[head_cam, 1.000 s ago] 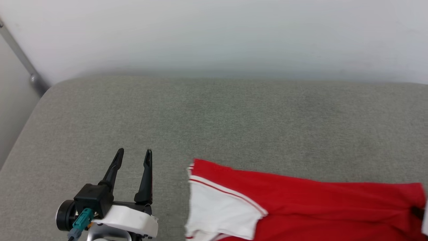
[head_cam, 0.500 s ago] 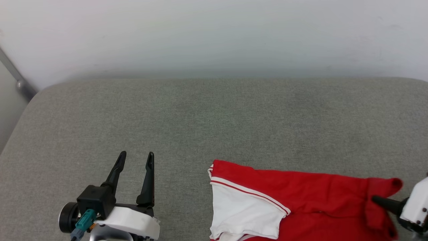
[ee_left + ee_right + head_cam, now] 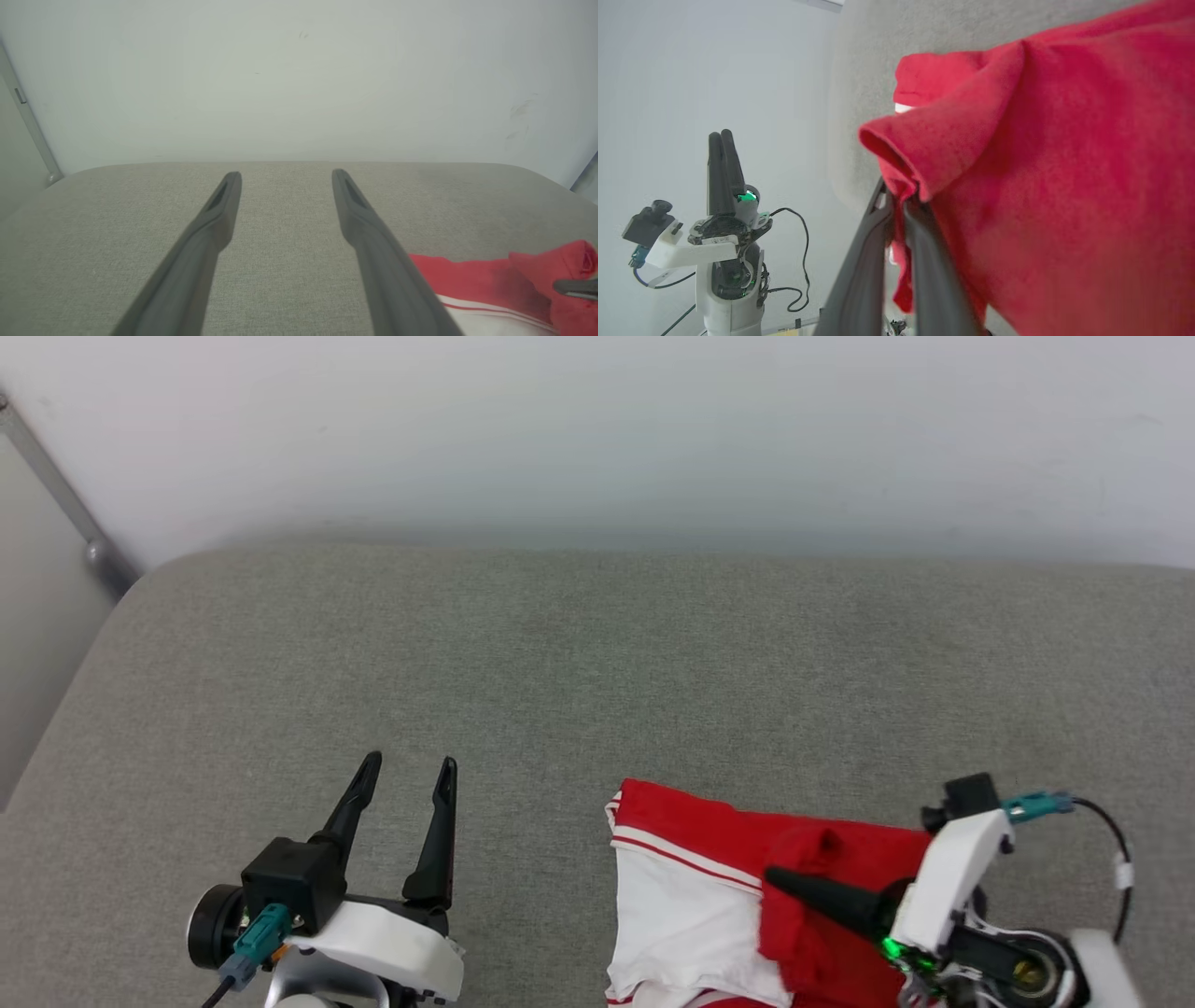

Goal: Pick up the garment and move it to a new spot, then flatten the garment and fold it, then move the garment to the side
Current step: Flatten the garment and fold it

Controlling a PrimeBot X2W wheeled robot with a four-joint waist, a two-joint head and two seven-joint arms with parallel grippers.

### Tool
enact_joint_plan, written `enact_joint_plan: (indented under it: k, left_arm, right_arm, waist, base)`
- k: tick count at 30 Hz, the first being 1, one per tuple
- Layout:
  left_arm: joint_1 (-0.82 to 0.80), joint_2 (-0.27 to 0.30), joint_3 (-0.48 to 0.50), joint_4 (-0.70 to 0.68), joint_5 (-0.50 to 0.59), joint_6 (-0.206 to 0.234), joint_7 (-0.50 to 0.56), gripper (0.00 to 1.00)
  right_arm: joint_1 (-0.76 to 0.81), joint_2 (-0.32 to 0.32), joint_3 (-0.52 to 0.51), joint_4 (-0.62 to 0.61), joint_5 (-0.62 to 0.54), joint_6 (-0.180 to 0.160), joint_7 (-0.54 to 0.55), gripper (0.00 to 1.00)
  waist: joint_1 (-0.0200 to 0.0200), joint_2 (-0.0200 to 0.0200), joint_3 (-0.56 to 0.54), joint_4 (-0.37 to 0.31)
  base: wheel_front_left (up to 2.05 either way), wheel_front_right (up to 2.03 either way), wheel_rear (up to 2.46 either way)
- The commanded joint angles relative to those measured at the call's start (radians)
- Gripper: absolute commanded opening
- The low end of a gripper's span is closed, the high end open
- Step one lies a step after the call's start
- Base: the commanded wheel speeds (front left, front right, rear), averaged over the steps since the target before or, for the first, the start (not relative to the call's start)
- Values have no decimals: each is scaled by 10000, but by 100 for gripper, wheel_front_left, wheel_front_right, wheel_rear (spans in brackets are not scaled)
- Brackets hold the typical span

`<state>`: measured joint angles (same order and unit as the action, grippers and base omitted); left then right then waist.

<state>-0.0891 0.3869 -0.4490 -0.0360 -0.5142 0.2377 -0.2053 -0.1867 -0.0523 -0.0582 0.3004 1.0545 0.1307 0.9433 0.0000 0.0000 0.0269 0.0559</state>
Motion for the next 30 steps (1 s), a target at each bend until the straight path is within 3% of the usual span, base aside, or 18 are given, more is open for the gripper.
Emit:
enact_joint_plan:
  k: [1, 5, 9, 10, 11, 12, 17, 22, 26, 30]
  left_arm:
    - [-120, -24, -28, 27, 19, -34, 13, 100]
    - [-194, -28, -91, 124, -32, -124, 8, 100]
    - [-221, -49, -125, 176, -56, -135, 11, 100]
    - [-225, -47, -118, 185, -71, -137, -1, 100]
    - [-229, -49, -120, 205, -74, -141, -13, 100]
    - [-233, -54, -120, 213, -65, -145, -29, 100]
    - [-190, -67, -86, 256, -135, -93, -75, 100]
    - [-103, -85, -67, 305, -142, -22, -117, 100]
    - [-8, -93, -5, 336, -182, 76, -169, 100]
    - [77, -80, 94, 389, -245, 155, -205, 100]
  right_arm:
    - [-217, 19, 622, 240, 516, -1, -501, 0]
    - [-567, 21, 2290, 717, 1531, -1, -1634, 0]
    - [-881, 22, 3439, 1353, 1591, -1, -2529, 0]
    - [-996, 22, 3638, 1503, 1437, -1, -2757, 27]
    - [-1087, 20, 3806, 1653, 1384, -1, -2948, 84]
    - [-1153, 20, 3957, 1788, 1380, -1, -3093, 100]
    - [-1605, -46, 4505, 1896, 772, -1, -3485, 100]
    - [-1847, -917, 4844, 1142, -686, -1, -4452, 100]
    - [-1706, -1640, 4378, 998, -2746, -1, -5759, 100]
    - [-1183, -2043, 3159, 934, -4447, -2, -6685, 100]
  waist:
    - [0, 0, 7, 92]
    - [0, 0, 28, 224]
    - [0, 0, 48, 326]
    - [0, 0, 62, 336]
    - [0, 0, 75, 346]
    - [0, 0, 86, 353]
    - [0, 0, 122, 292]
    - [0, 0, 71, 153]
    - [0, 0, -17, 7]
    - [0, 0, -79, -150]
  base:
    - [0, 0, 0]
    - [0, 0, 0]
    - [0, 0, 0]
    - [0, 0, 0]
    - [0, 0, 0]
    - [0, 0, 0]
    - [0, 0, 0]
    - [0, 0, 0]
    - [0, 0, 0]
    - [0, 0, 0]
